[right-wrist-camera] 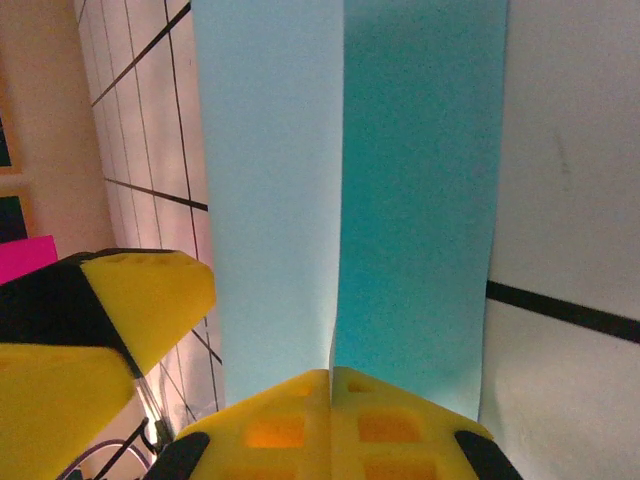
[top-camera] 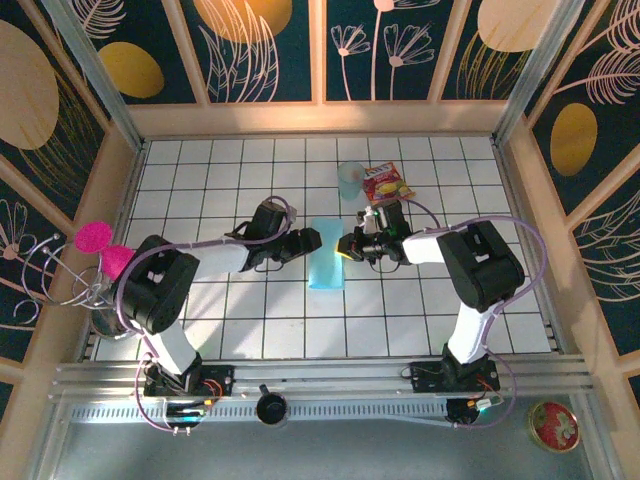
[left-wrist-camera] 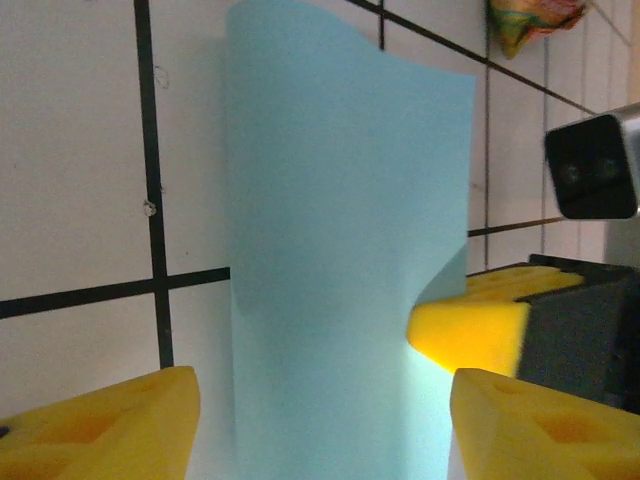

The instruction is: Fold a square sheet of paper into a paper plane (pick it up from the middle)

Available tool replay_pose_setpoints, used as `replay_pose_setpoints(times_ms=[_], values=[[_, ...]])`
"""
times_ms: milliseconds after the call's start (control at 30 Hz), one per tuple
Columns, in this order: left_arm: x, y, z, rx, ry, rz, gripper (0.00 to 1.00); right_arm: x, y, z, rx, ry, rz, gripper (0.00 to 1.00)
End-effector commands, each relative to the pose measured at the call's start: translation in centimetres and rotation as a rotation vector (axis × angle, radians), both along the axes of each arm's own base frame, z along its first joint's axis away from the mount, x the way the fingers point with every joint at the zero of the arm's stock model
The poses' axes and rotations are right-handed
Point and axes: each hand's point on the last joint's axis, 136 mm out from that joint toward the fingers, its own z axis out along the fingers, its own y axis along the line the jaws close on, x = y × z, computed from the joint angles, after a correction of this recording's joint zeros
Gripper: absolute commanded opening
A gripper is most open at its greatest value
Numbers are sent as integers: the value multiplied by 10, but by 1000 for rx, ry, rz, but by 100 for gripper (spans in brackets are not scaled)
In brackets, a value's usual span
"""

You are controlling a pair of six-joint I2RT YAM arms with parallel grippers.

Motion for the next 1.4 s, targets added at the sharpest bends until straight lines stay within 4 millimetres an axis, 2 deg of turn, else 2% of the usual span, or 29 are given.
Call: replay_pose_setpoints(times_ms=[0,267,500,600,733,767,967,1233,1300,1333,1367], values=[[-2,1,-14,75,35,-18,61,7,1,1,0,-18,10,3],[-3,-9,-26,99,74,-58,57,8,1,-1,9,-13,16,4],[-11,1,-49,180,124,-42,49,8,0,-2,4,-6,10,7],[-14,13,-66,255,146,-17,44,13,-5,1,-35,-18,-20,16],[-22,23,-86,318,169,-11,40,20,-22,12,-102,-69,-96,33],[-24,26,-92,334,179,-10,39,22,-27,15,-124,-87,-117,34],[-40,36,-113,387,221,-22,39,26,-46,23,-202,-150,-187,34],[-49,42,-138,474,281,-42,40,27,-45,21,-203,-152,-182,33],[-58,48,-149,513,313,-51,40,27,-44,19,-204,-148,-180,33],[-50,43,-146,509,303,-45,40,27,-44,18,-203,-147,-179,33],[-50,44,-149,519,309,-43,40,27,-44,18,-204,-144,-179,33]])
